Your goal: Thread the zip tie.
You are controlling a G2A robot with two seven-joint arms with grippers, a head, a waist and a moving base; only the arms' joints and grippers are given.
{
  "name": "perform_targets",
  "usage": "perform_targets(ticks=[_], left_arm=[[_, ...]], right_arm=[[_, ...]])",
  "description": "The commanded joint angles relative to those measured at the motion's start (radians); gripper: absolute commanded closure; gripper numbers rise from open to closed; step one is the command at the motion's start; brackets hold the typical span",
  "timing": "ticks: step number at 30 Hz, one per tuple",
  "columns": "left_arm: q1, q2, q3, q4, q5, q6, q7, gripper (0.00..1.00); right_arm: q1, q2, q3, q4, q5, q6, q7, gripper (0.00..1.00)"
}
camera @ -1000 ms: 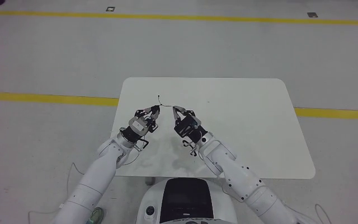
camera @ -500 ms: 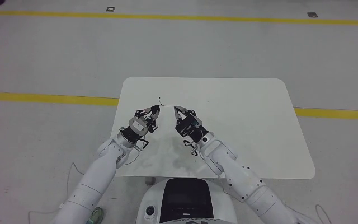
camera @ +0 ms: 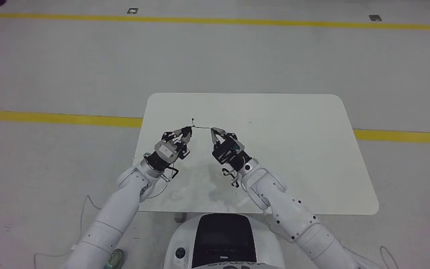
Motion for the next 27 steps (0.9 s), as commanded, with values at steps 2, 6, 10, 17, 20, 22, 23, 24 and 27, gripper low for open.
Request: perform_targets(ticks=[2,6,10,17,20,22,23,24,27], left_arm=[[0.000,0.000,0.000,0.000,0.000,0.000,0.000,1.00],[0.000,0.000,0.000,0.000,0.000,0.000,0.000,1.00],[0.000,0.000,0.000,0.000,0.000,0.000,0.000,1.00],[0.000,0.000,0.000,0.000,0.000,0.000,0.000,1.00],[0.000,0.000,0.000,0.000,0.000,0.000,0.000,1.00],[0.000,0.000,0.000,0.000,0.000,0.000,0.000,1.00],[0.000,0.000,0.000,0.000,0.000,0.000,0.000,1.00],[0.000,0.000,0.000,0.000,0.000,0.000,0.000,1.00],[0.000,0.000,0.000,0.000,0.000,0.000,0.000,1.00]], right_arm=[[-0.001,0.000,0.001,0.001,0.000,-0.001,0.001,1.00],[-0.002,0.001,0.002,0.004,0.000,-0.002,0.001,1.00],[-0.003,0.001,0.003,0.004,0.000,-0.003,0.003,1.00],[-0.005,0.001,0.007,0.009,0.000,-0.004,0.004,1.00],[-0.007,0.001,0.010,0.010,0.000,-0.005,0.005,1.00],[-0.008,0.001,0.011,0.011,0.000,-0.005,0.006,1.00],[-0.008,0.001,0.012,0.012,0.000,-0.006,0.006,1.00],[-0.008,0.001,0.013,0.012,0.000,-0.006,0.007,1.00],[-0.010,0.001,0.016,0.014,0.000,-0.007,0.009,1.00]])
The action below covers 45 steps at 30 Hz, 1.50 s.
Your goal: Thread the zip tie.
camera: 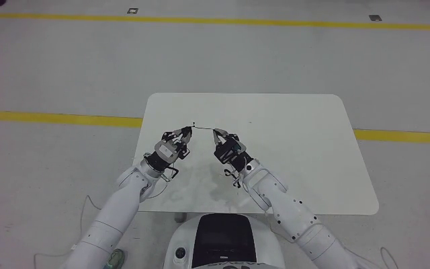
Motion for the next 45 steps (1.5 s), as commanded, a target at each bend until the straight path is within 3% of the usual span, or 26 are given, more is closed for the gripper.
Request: perform_targets(ticks=[1,22,43,44,45], left_arm=[[0.000,0.000,0.000,0.000,0.000,0.000,0.000,1.00],[0.000,0.000,0.000,0.000,0.000,0.000,0.000,1.00],[0.000,0.000,0.000,0.000,0.000,0.000,0.000,1.00],[0.000,0.000,0.000,0.000,0.000,0.000,0.000,1.00],[0.000,0.000,0.000,0.000,0.000,0.000,0.000,1.00]], right_arm=[[-0.001,0.000,0.002,0.000,0.000,0.000,0.001,1.00],[-0.010,0.000,0.018,-0.002,0.000,0.003,0.008,1.00],[-0.053,0.011,0.087,-0.012,0.006,0.000,0.012,1.00],[-0.054,0.012,0.089,-0.016,0.013,-0.032,0.007,0.76],[-0.054,0.014,0.093,-0.017,0.014,-0.050,0.003,0.00]])
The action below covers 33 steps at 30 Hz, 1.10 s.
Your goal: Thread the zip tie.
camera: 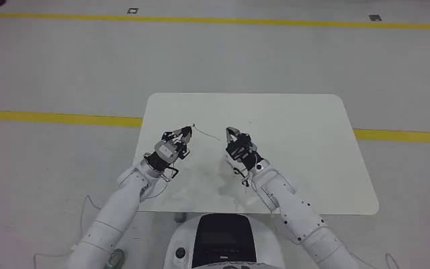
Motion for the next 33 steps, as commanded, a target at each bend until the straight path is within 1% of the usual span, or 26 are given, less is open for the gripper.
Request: perform_targets(ticks=[1,23,26,28,33], left_arm=[[0.000,0.000,0.000,0.000,0.000,0.000,0.000,1.00],[0.000,0.000,0.000,0.000,0.000,0.000,0.000,1.00],[0.000,0.000,0.000,0.000,0.000,0.000,0.000,1.00],[0.000,0.000,0.000,0.000,0.000,0.000,0.000,1.00],[0.000,0.000,0.000,0.000,0.000,0.000,0.000,1.00]], right_arm=[[0.000,0.001,0.003,-0.001,0.002,-0.023,-0.004,0.00],[0.000,0.001,0.003,-0.001,0.002,-0.023,-0.004,0.00],[-0.012,0.001,0.023,-0.011,0.042,-0.010,-0.006,0.00],[-0.018,0.004,0.042,-0.016,0.041,-0.004,-0.004,0.00],[-0.043,0.014,0.112,-0.040,0.070,-0.009,-0.005,0.00]])
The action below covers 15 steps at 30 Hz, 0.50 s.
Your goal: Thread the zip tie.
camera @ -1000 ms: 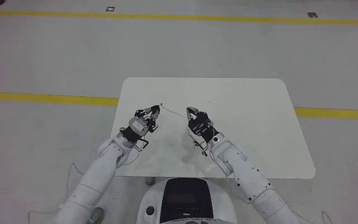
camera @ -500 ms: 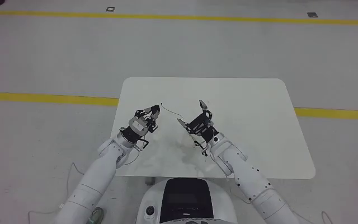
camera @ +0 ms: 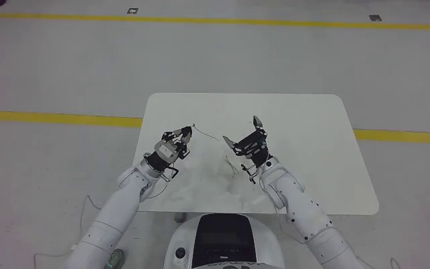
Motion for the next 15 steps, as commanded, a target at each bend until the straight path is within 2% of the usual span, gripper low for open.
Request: perform_targets(ticks=[1,5,8,12,15], left_arm=[[0.000,0.000,0.000,0.000,0.000,0.000,0.000,1.00],[0.000,0.000,0.000,0.000,0.000,0.000,0.000,1.00],[0.000,0.000,0.000,0.000,0.000,0.000,0.000,1.00],[0.001,-0.003,-0.012,-0.028,-0.002,-0.009,0.029,1.00],[-0.011,-0.003,-0.025,-0.041,-0.002,-0.002,0.043,1.00]], right_arm=[[-0.010,0.004,0.026,-0.009,0.015,-0.007,0.003,0.00],[-0.028,0.010,0.062,-0.025,0.047,-0.047,0.016,0.00],[-0.028,0.011,0.064,-0.025,0.044,-0.048,0.020,0.00],[-0.028,0.011,0.064,-0.025,0.044,-0.048,0.020,0.00],[-0.028,0.011,0.064,-0.025,0.044,-0.048,0.020,0.00]])
